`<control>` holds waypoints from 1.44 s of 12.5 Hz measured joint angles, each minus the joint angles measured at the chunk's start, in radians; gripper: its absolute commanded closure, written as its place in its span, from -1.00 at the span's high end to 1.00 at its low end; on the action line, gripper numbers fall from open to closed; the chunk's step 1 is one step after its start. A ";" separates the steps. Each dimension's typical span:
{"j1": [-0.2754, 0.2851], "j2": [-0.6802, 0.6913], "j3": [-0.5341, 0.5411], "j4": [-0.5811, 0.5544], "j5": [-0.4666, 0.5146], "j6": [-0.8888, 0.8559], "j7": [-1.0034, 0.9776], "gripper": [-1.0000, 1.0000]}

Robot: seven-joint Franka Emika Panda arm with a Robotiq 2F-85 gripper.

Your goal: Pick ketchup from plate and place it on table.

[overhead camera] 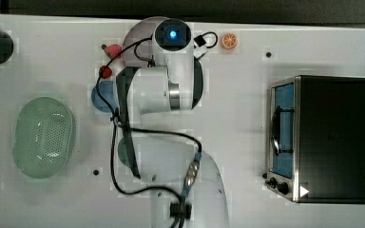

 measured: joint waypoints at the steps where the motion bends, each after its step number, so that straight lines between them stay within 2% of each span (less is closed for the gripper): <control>1: 0.001 0.044 0.003 0.026 -0.016 0.043 -0.003 1.00; 5: 0.012 0.157 0.005 0.074 -0.014 0.101 -0.013 1.00; 9: 0.026 0.213 -0.008 0.107 -0.075 0.172 -0.014 1.00; 10: 0.025 0.224 -0.005 0.116 -0.074 0.192 -0.014 0.92; 13: 0.032 0.243 0.000 0.137 -0.075 0.245 -0.014 0.21; 18: 0.040 0.238 -0.005 0.141 -0.074 0.242 -0.014 0.20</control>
